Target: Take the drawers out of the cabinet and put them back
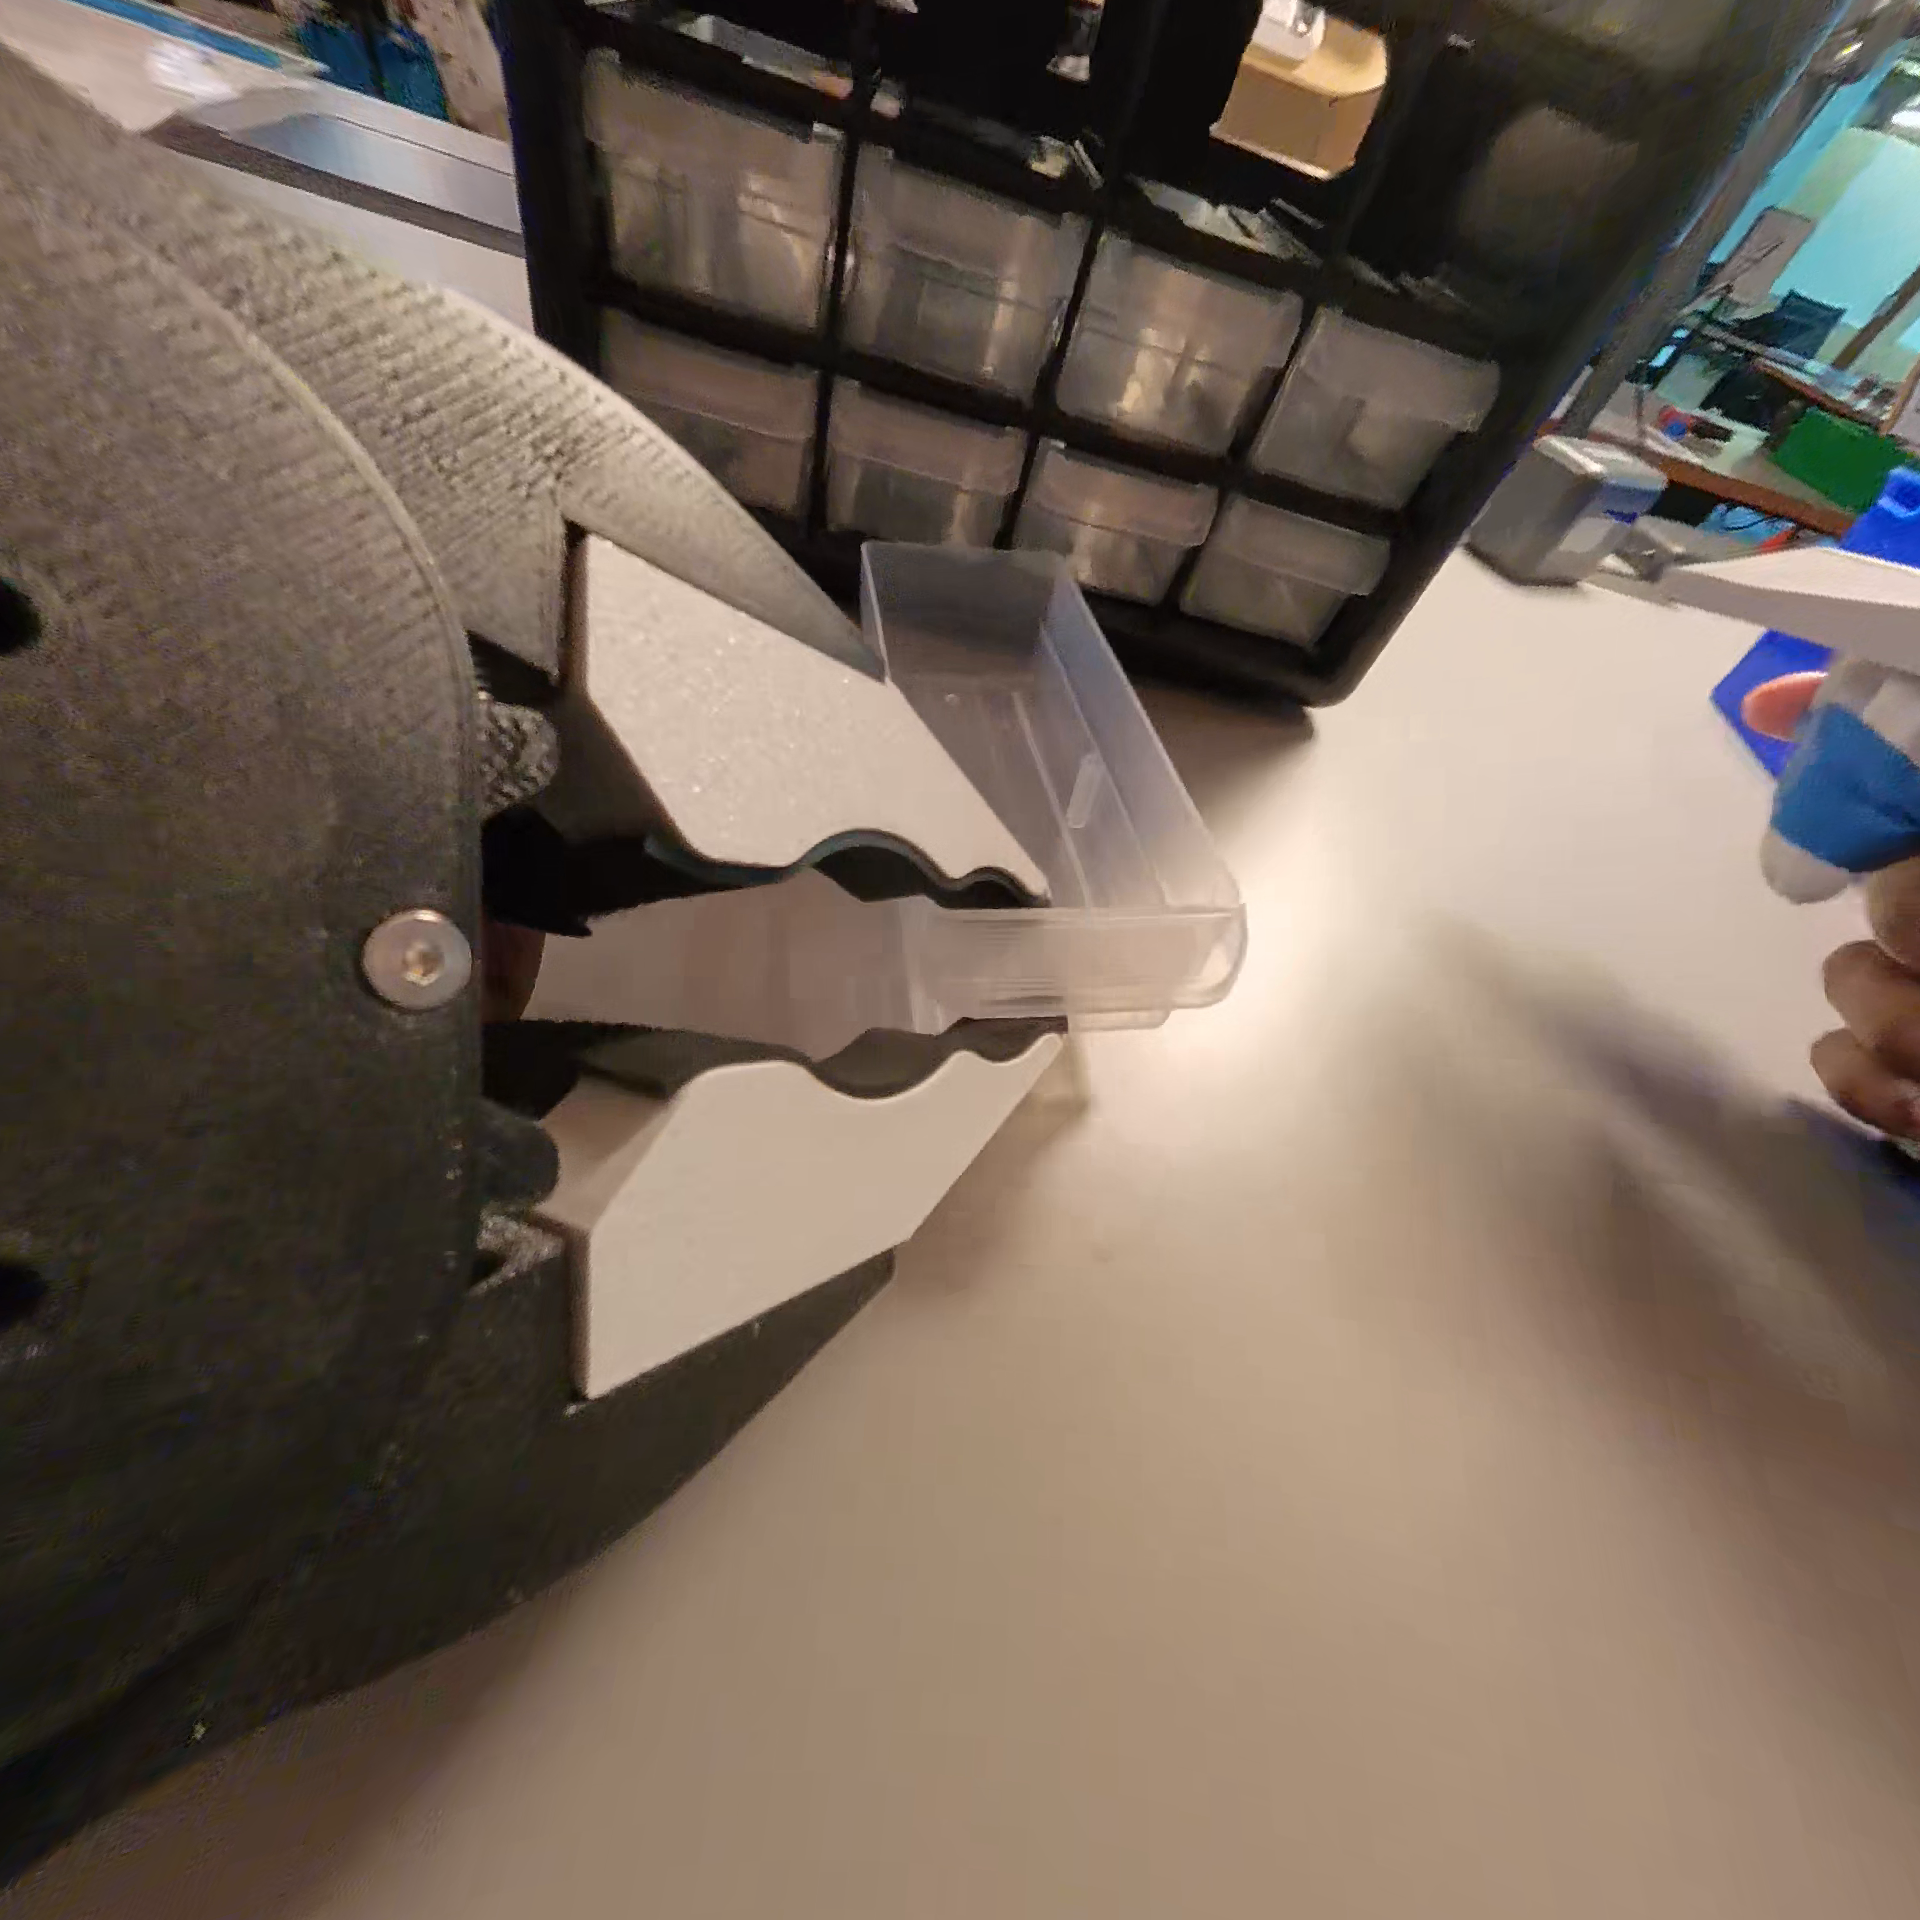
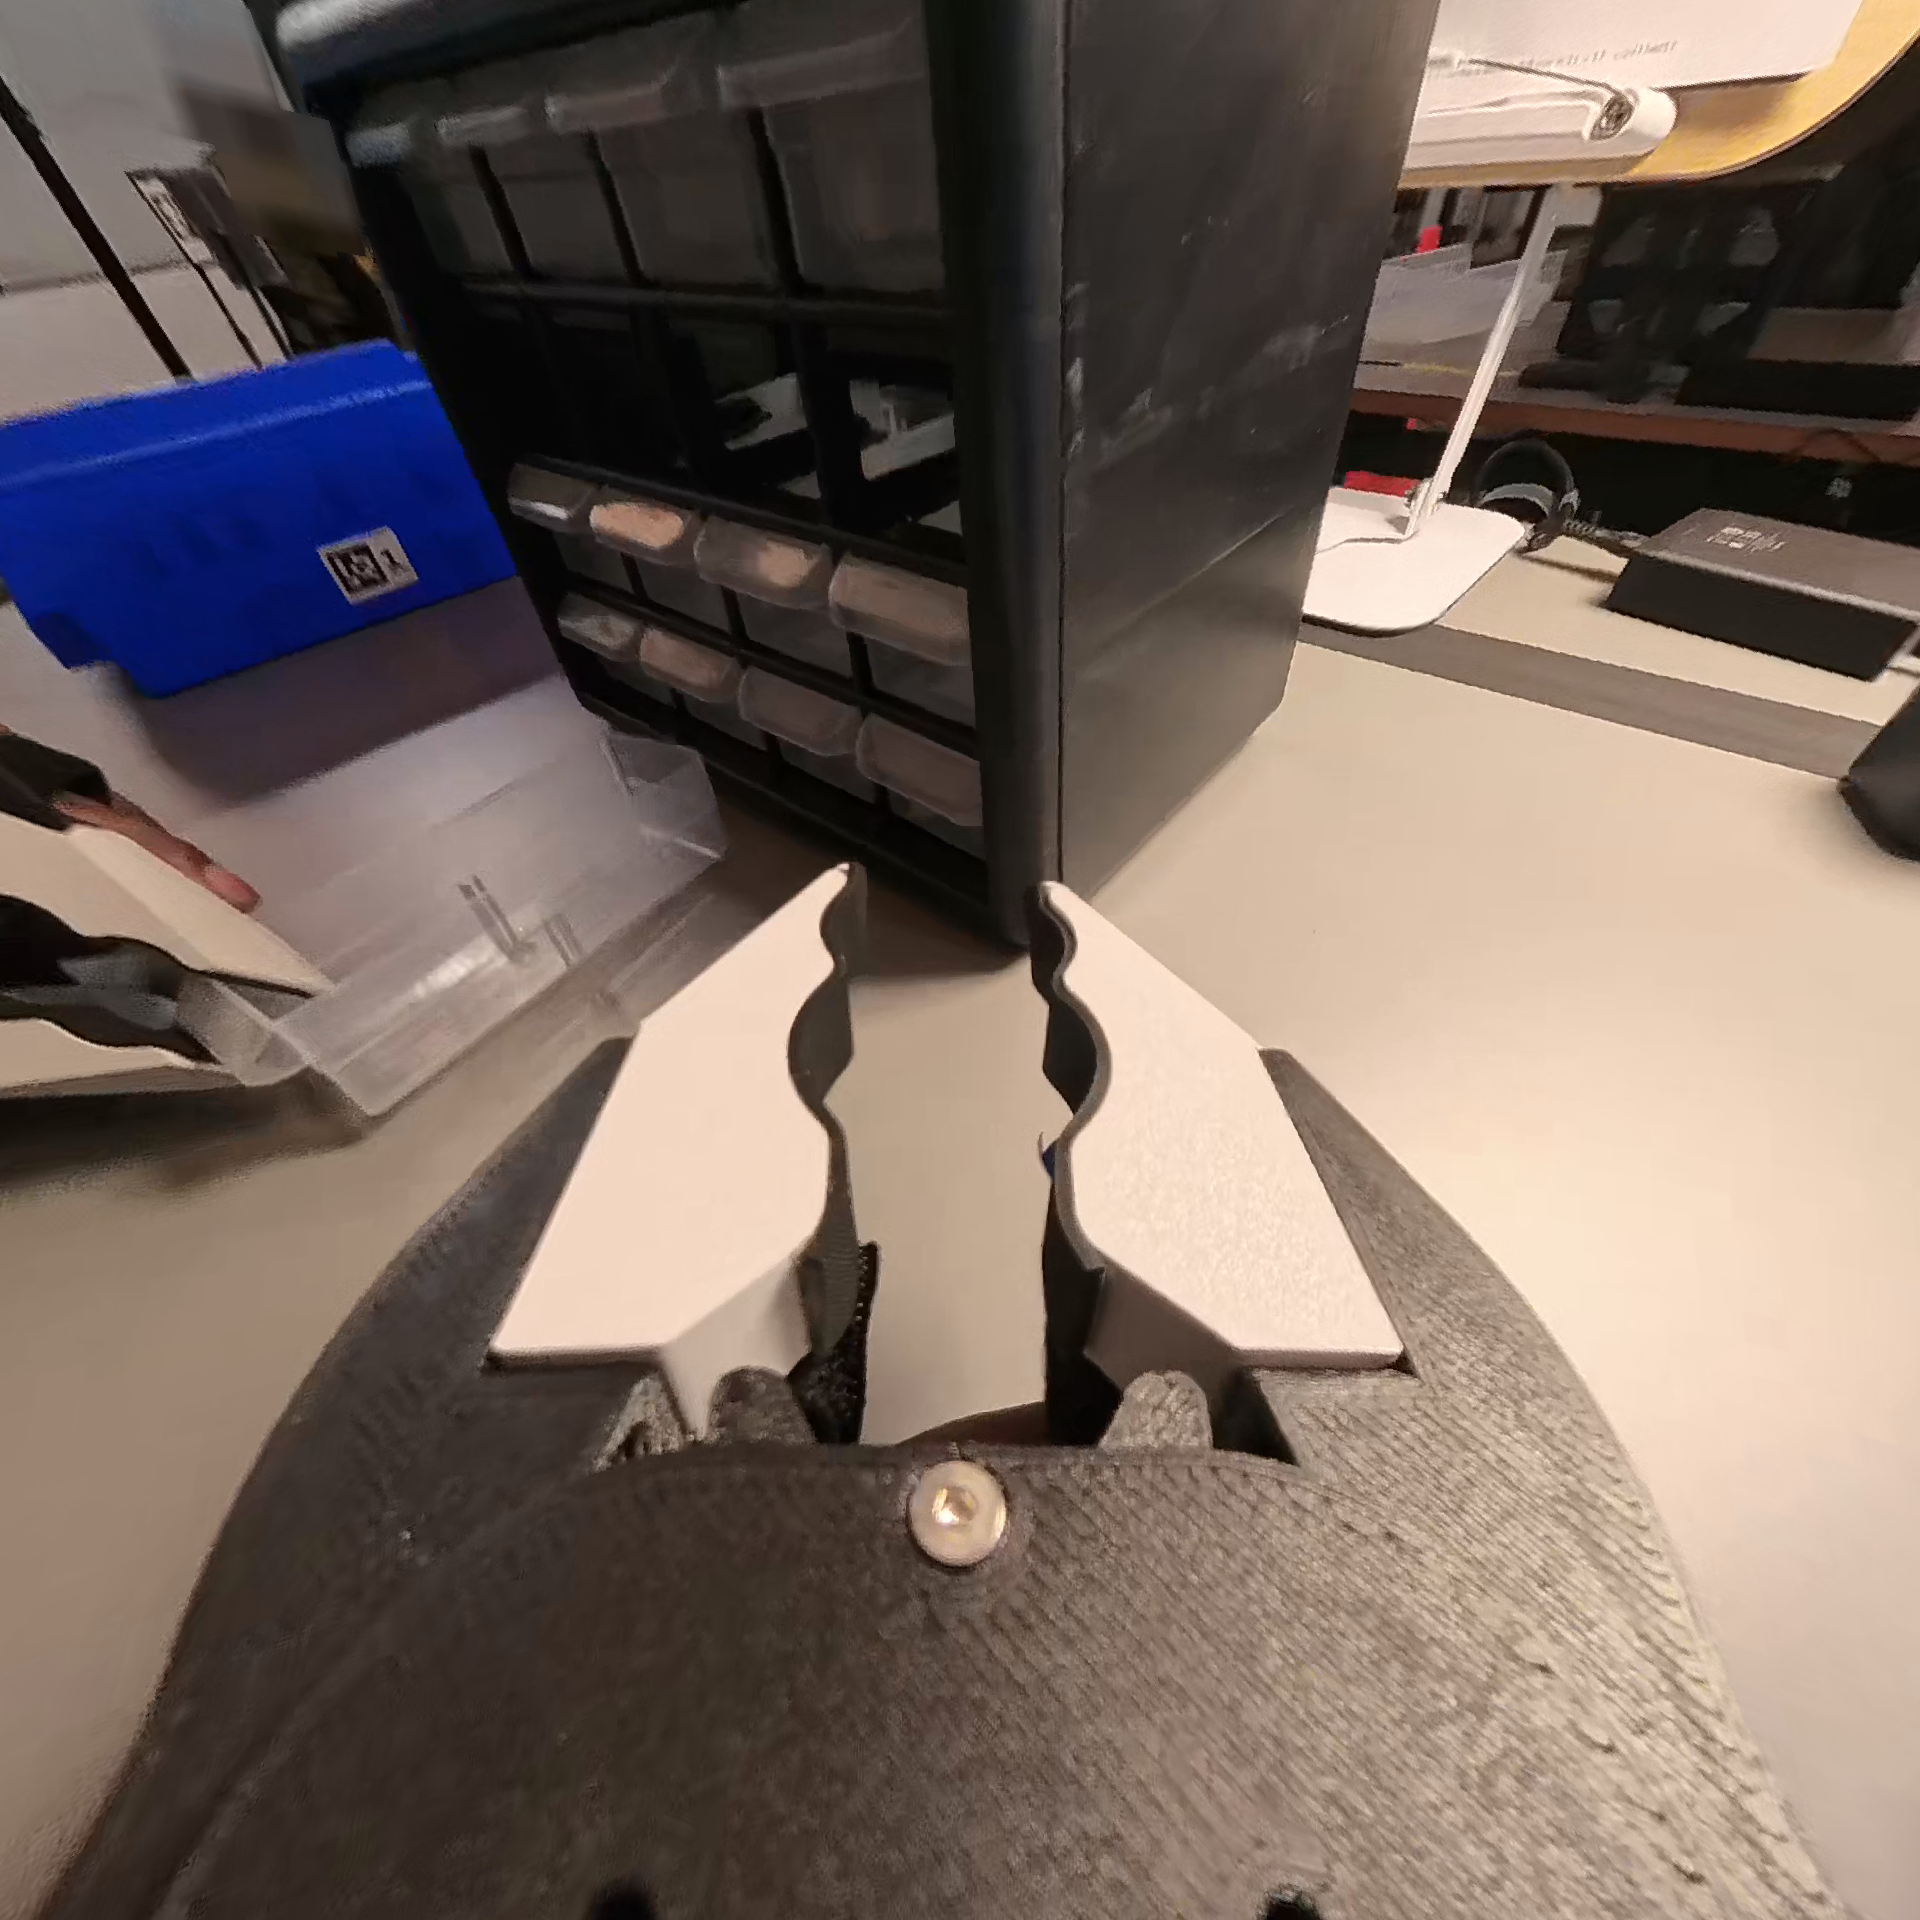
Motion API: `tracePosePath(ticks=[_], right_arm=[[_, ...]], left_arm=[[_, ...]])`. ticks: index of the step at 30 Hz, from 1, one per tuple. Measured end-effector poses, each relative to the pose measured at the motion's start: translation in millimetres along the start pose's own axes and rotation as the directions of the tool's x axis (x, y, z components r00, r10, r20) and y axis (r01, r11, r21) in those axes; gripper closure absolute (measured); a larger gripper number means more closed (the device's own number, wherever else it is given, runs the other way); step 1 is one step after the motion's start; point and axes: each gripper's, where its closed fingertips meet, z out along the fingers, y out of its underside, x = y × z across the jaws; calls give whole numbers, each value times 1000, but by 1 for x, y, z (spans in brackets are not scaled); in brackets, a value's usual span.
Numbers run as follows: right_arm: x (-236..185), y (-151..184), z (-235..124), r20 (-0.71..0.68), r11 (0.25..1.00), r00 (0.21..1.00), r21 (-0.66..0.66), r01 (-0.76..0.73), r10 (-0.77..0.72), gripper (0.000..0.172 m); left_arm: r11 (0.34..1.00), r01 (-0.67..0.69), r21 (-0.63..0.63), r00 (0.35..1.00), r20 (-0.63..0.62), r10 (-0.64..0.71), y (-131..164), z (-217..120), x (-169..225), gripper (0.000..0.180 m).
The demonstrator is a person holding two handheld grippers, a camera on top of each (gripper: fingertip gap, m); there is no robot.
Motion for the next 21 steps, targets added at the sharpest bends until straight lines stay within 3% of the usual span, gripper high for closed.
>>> tracePosePath(ticks=[3,8,11,15,21], right_arm=[[6,-29,0,17,997,998,40,-59,58,129],[15,-128,0,79,976,988,165,-141,129,120],[28,-168,14,99,964,973,150,-220,207,115],[42,-170,48,134,939,933,35,-342,335,100],[50,-160,73,128,914,906,-7,-406,404,99]], left_arm=[[998,-9,70,1000,-27,11,-14,-13,-3,162],[990,-85,111,996,-23,88,-43,-30,-24,162],[983,-104,151,992,-51,113,-69,-31,-36,162],[972,-136,190,986,-72,151,-100,-24,-51,162],[972,-131,195,980,-125,157,-124,-8,-65,162]])
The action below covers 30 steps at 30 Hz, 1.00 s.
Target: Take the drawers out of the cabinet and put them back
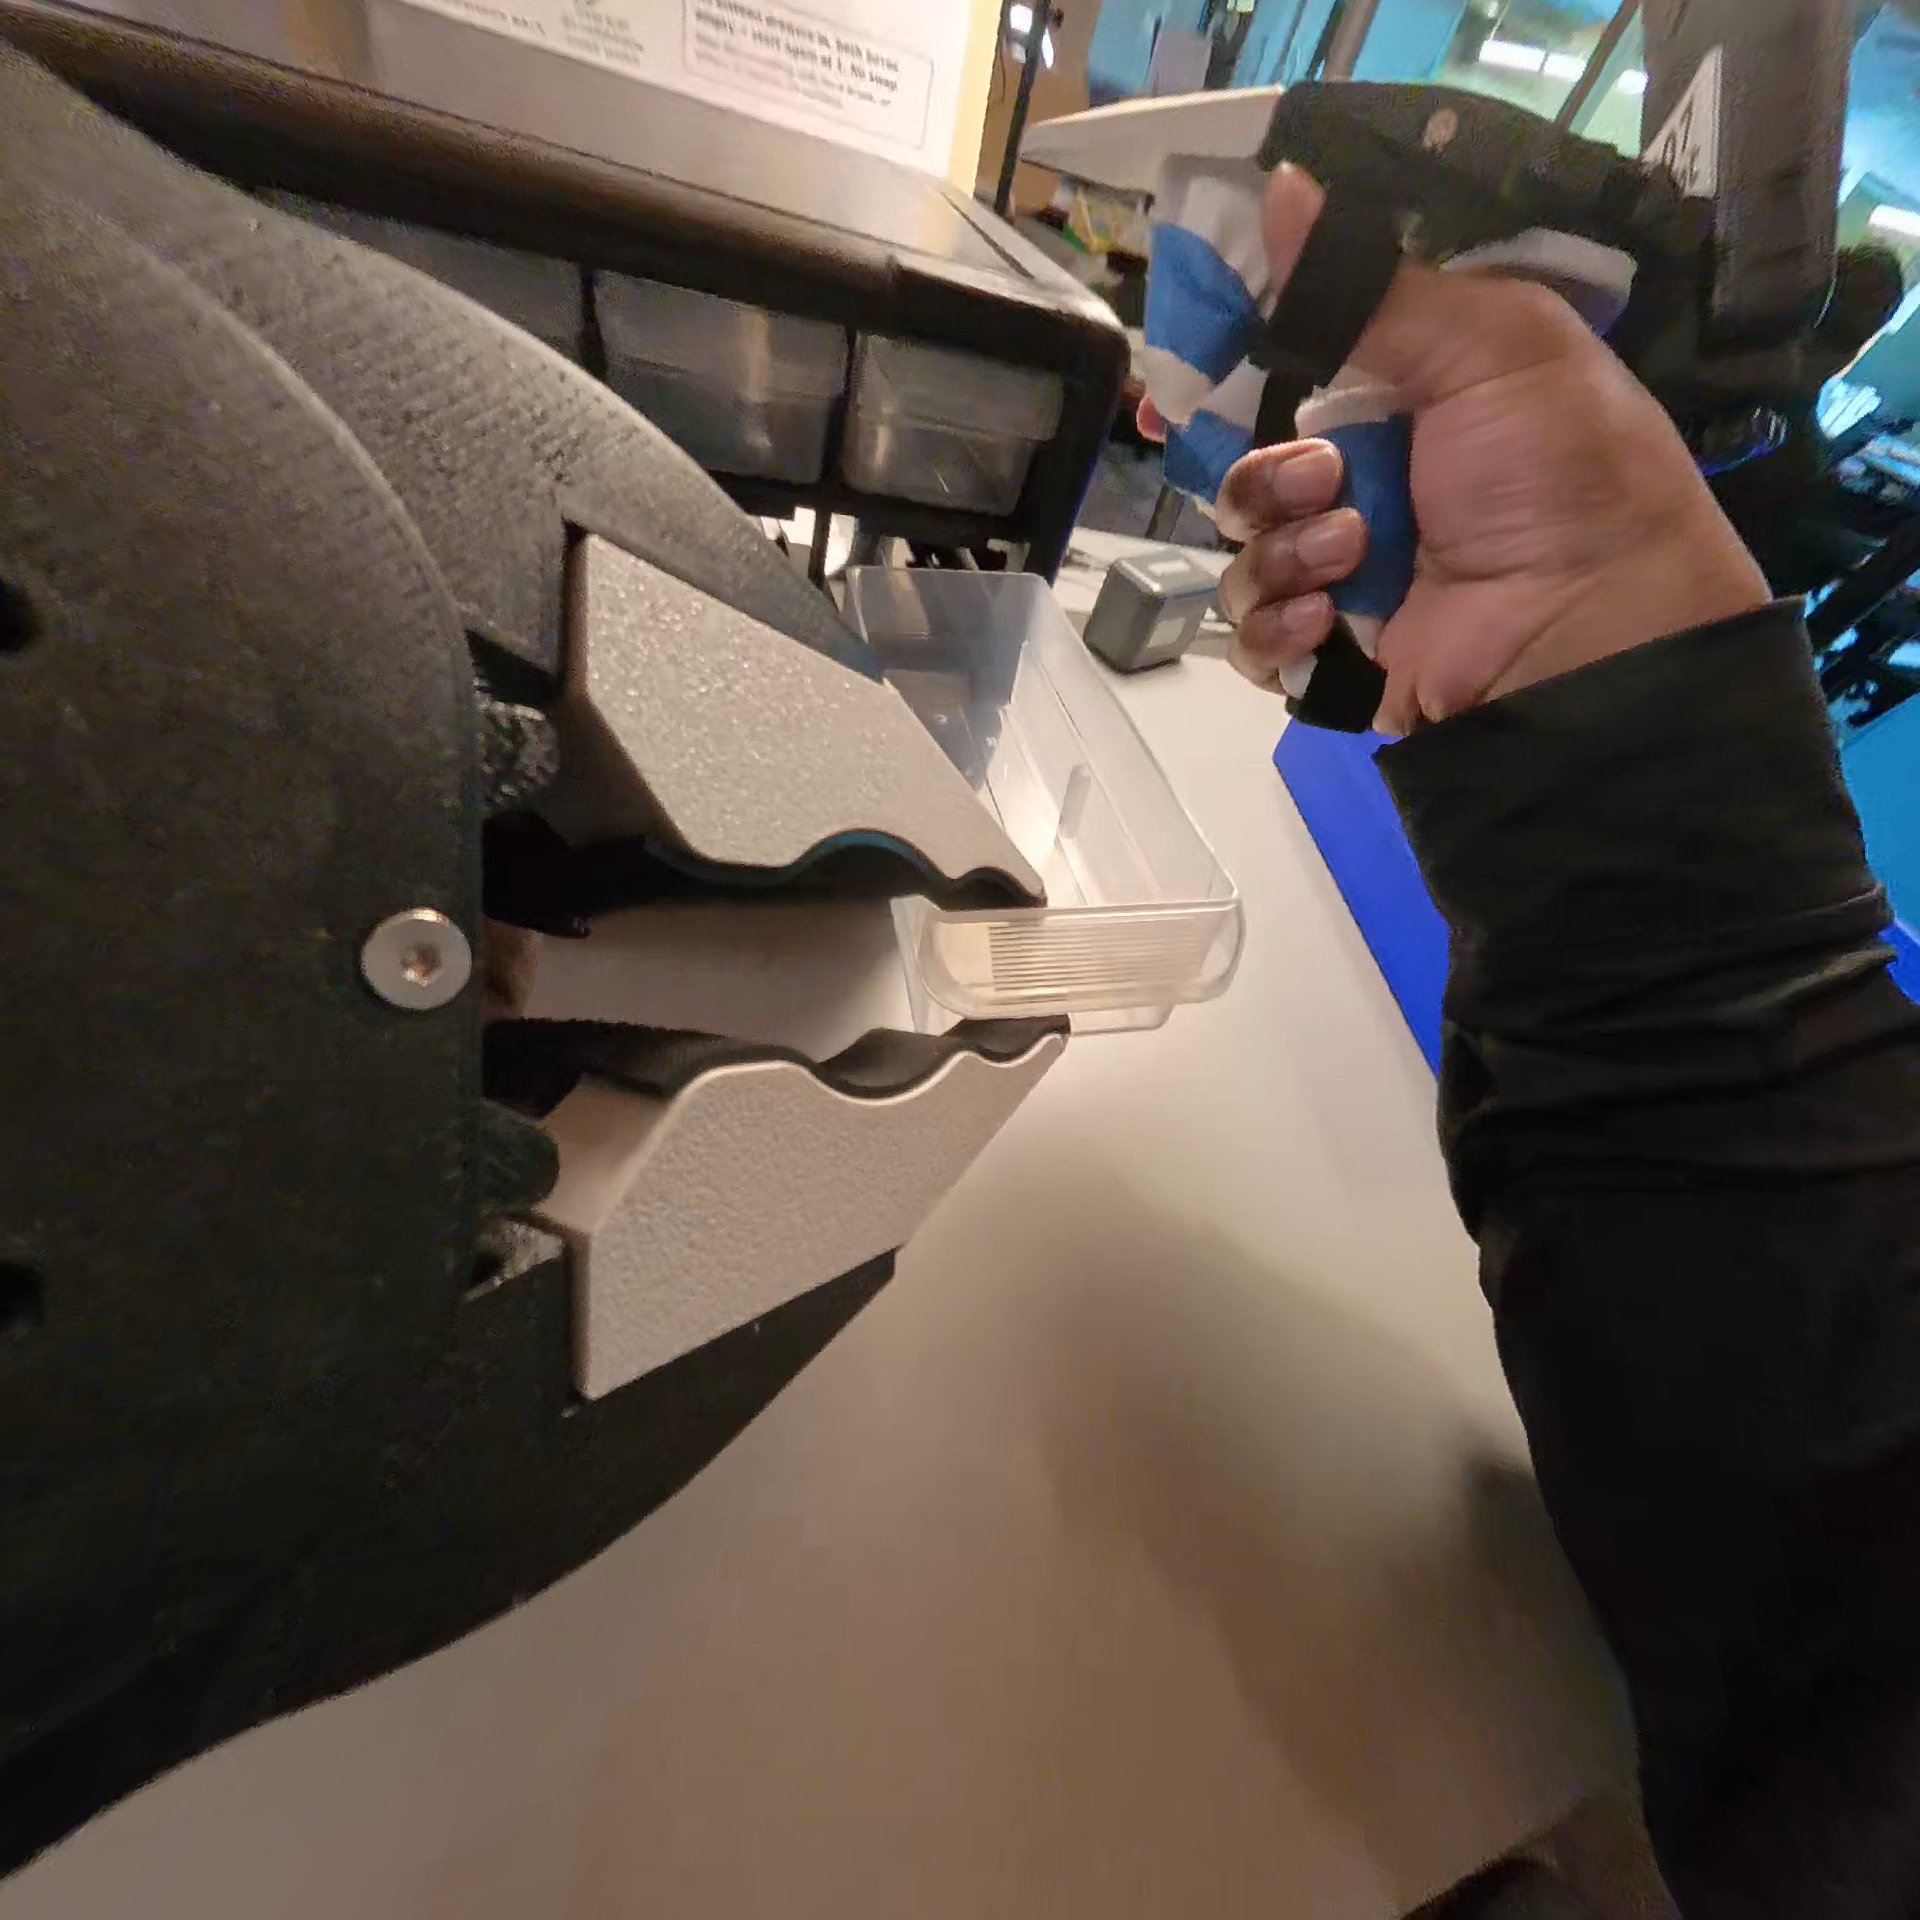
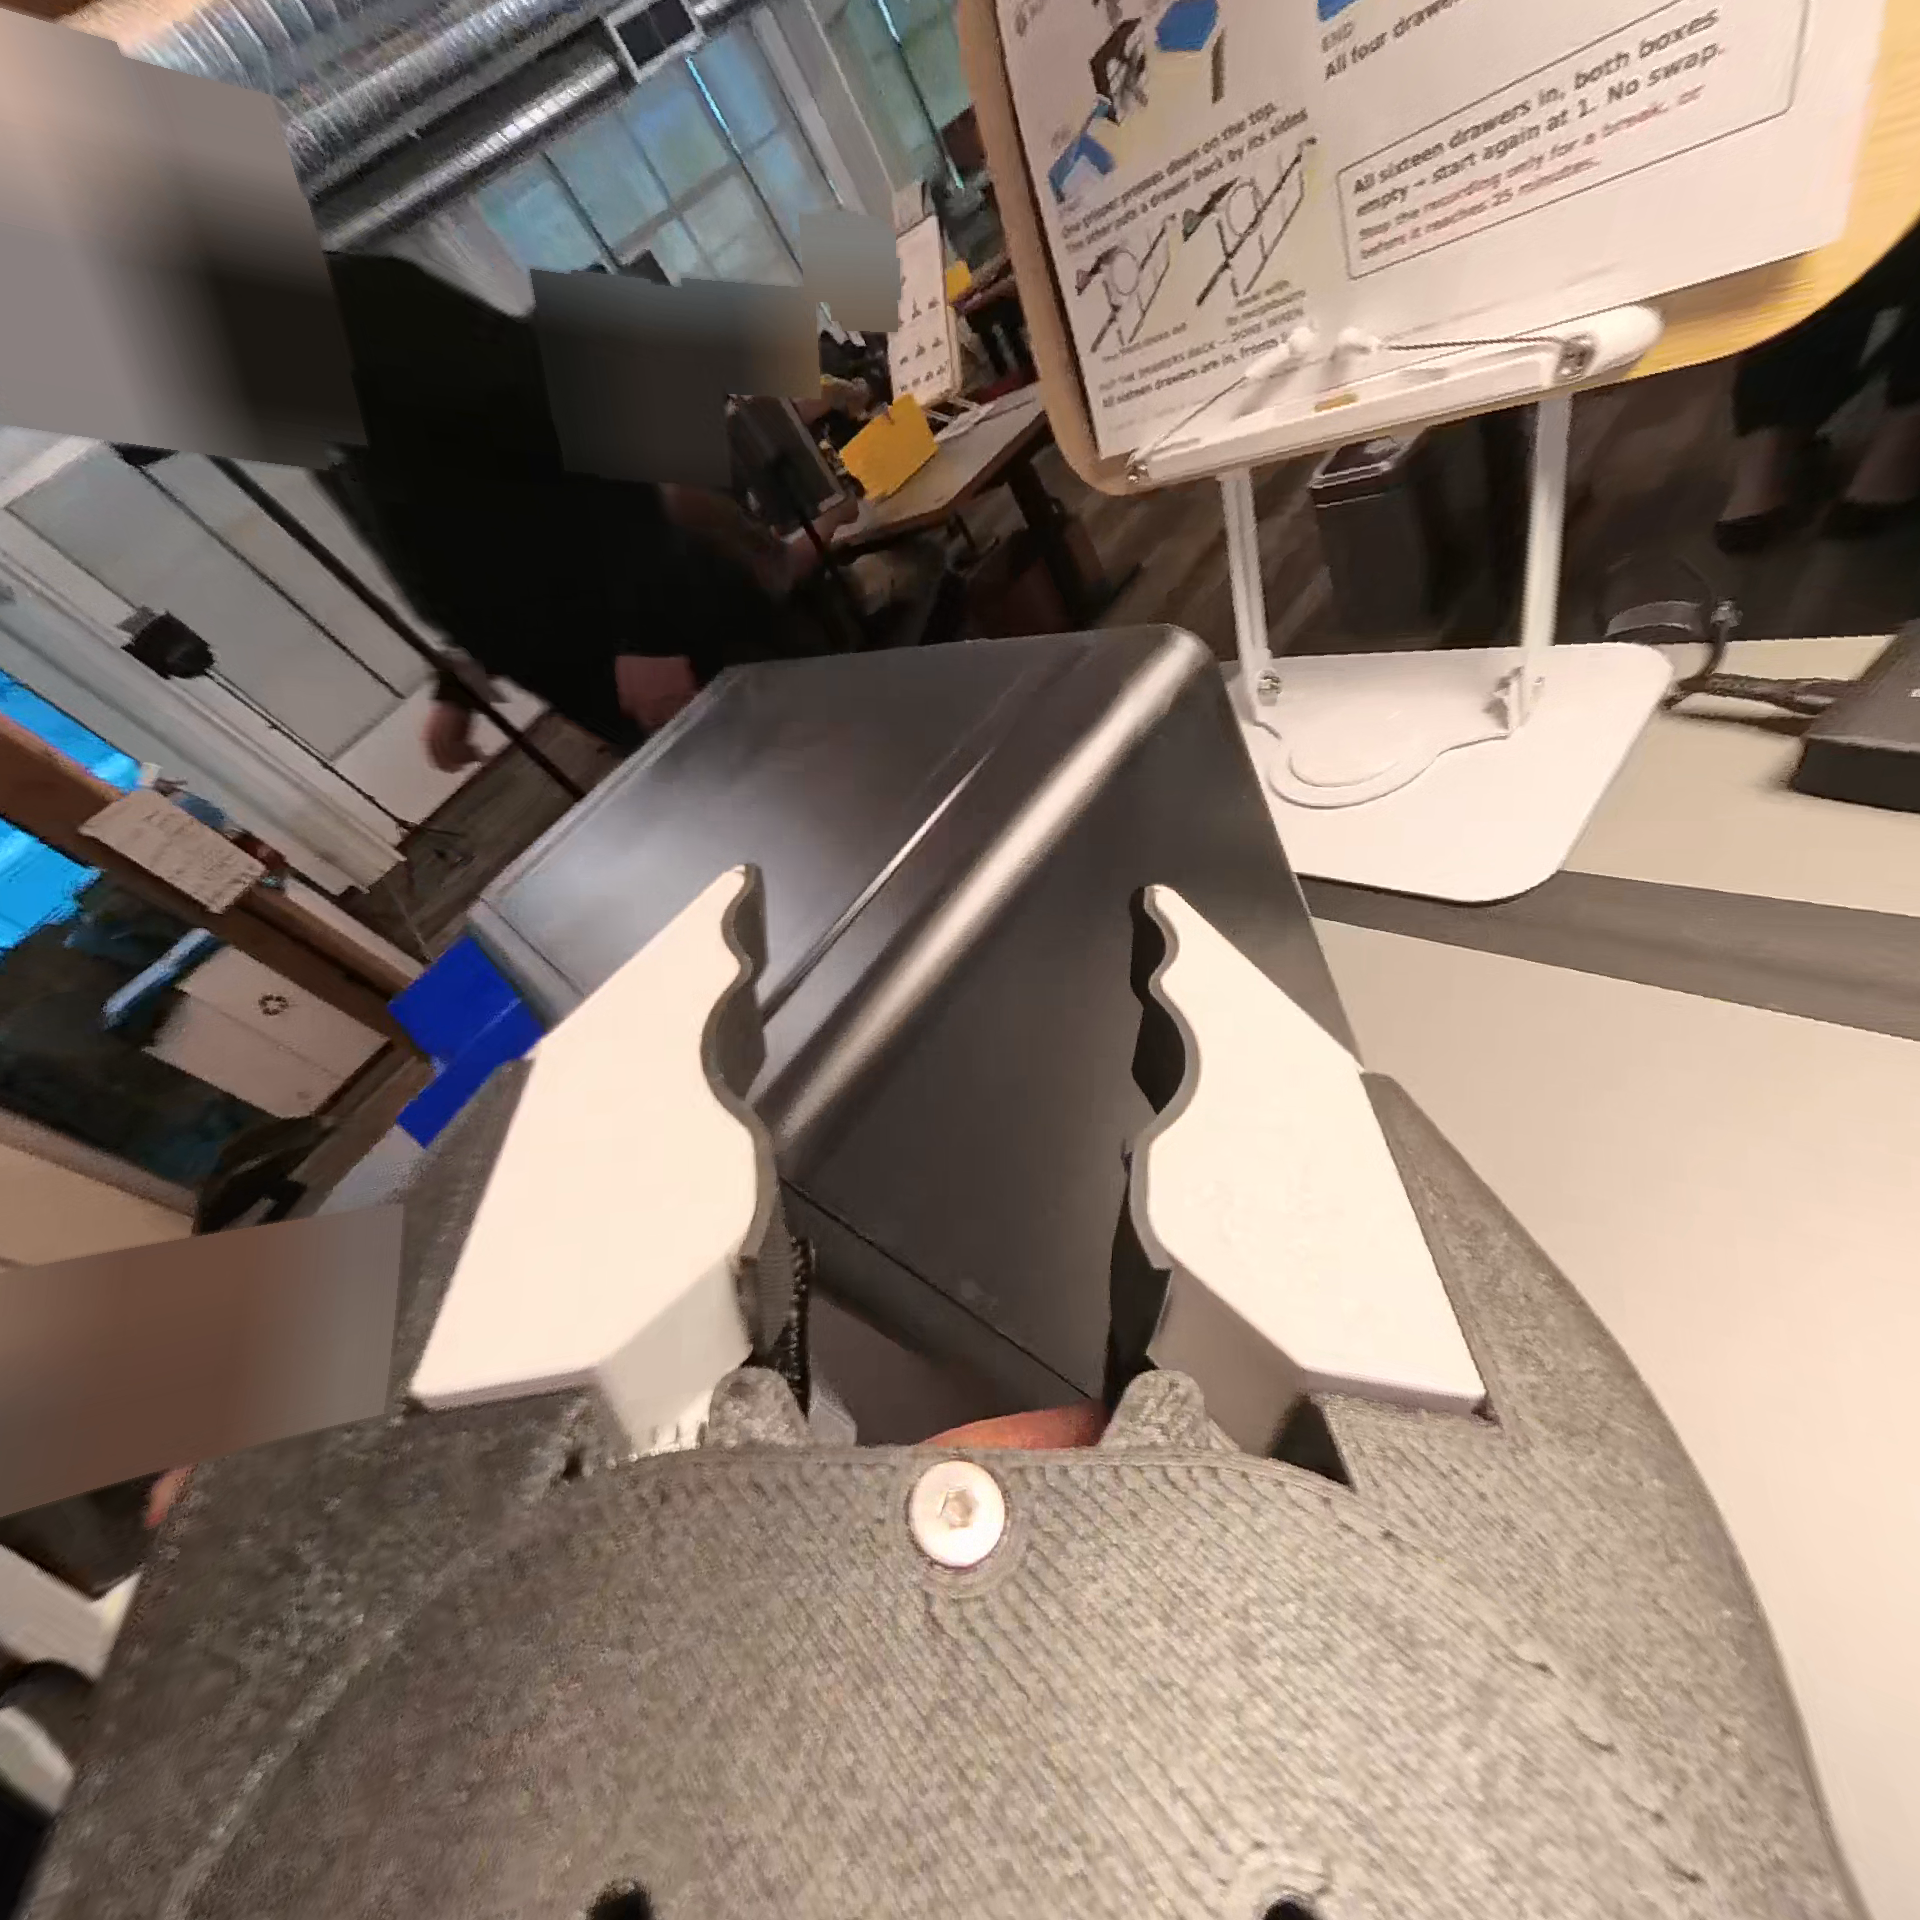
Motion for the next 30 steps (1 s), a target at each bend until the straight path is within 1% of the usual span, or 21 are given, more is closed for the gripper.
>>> tracePosePath(ticks=[2,4,9,12,15,19,23,25,26,27,29,30], right_arm=[[3,6,3,-44,998,998,-33,47,-49,100],[3,7,4,-37,999,999,-30,33,-34,105],[6,10,6,-27,1000,1000,-30,3,-3,107],[5,10,6,-27,1000,1000,-29,5,-6,107],[5,10,5,-34,1000,999,-27,17,-17,110],[4,9,5,-31,999,999,-28,20,-21,110],[4,10,5,-31,999,999,-29,24,-25,110],[4,9,5,-34,999,999,-29,29,-30,110],[4,9,5,-35,999,999,-29,31,-32,110],[4,9,5,-37,999,999,-29,33,-34,110],[4,9,5,-38,999,999,-29,37,-38,110],[4,9,5,-38,999,999,-29,38,-39,110]], left_arm=[[1000,26,-9,999,-44,-26,0,5,-3,162],[999,45,-19,997,-61,-46,-1,7,-10,163],[992,100,-80,990,-95,-107,3,8,-27,163],[988,140,-68,978,-144,-149,-1,7,-32,162],[987,132,-91,981,-129,-143,2,8,-42,162],[993,73,-91,990,-111,-83,2,11,-43,162],[984,-11,-179,999,-32,5,31,29,-41,162],[980,-10,-199,998,52,21,43,37,-50,161],[981,5,-196,994,108,17,48,40,-58,160],[983,22,-184,982,186,12,53,43,-69,154],[987,42,-152,918,396,22,60,41,-96,133],[988,51,-149,882,471,25,65,39,-103,128]])
